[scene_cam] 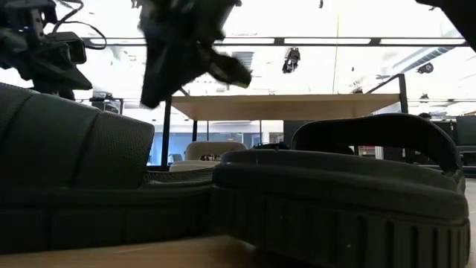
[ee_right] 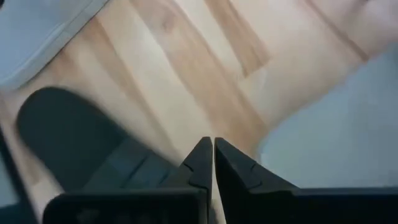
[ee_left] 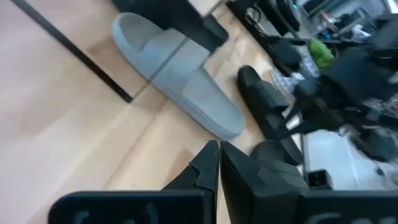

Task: Pick and place slides into the shelf
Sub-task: Put the gray slipper under the shelf

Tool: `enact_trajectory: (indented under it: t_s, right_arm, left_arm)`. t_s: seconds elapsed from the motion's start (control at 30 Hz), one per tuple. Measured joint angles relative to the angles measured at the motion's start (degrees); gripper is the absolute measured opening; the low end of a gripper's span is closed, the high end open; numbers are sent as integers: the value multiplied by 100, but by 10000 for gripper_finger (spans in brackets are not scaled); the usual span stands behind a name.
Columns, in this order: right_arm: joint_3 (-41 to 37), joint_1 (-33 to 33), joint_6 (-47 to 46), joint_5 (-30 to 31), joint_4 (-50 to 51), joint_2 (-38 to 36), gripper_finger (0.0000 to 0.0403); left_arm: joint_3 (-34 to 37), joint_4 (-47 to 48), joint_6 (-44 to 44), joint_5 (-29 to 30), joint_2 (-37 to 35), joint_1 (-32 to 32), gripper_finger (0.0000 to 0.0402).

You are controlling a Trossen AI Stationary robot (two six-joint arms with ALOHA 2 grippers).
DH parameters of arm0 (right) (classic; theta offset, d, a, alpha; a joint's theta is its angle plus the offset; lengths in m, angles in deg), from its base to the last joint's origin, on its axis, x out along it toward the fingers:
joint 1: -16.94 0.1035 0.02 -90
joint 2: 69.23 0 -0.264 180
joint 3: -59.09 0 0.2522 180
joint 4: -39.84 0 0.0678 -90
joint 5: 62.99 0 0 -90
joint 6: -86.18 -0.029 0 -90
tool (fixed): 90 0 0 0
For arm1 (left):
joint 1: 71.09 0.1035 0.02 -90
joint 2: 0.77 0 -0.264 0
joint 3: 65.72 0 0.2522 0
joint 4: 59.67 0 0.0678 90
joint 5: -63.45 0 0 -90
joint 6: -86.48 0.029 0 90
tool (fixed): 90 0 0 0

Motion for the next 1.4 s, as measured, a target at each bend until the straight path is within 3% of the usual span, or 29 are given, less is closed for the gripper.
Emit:
enact_trajectory:
  t_s: [0.17,0.53,0.77,1.0,1.2,1.4]
  right_arm:
    - [-3,-40,696,73,-524,368,9]
    - [-25,-246,1590,1064,-475,735,9]
    - [-323,-554,1302,1287,58,766,8]
    - [-284,-598,1300,2034,349,776,8]
    - [-228,-593,543,2429,956,778,8]
    - [-159,-504,425,2966,994,730,8]
  left_arm:
    - [5,-11,52,-83,-184,0,0]
    - [5,-13,54,-130,-766,0,0]
    - [38,-4,45,-124,-944,4,0]
    - [47,-15,31,-124,-969,4,0]
    - [50,-8,30,-123,-938,4,0]
    - [51,-14,30,-122,-934,4,0]
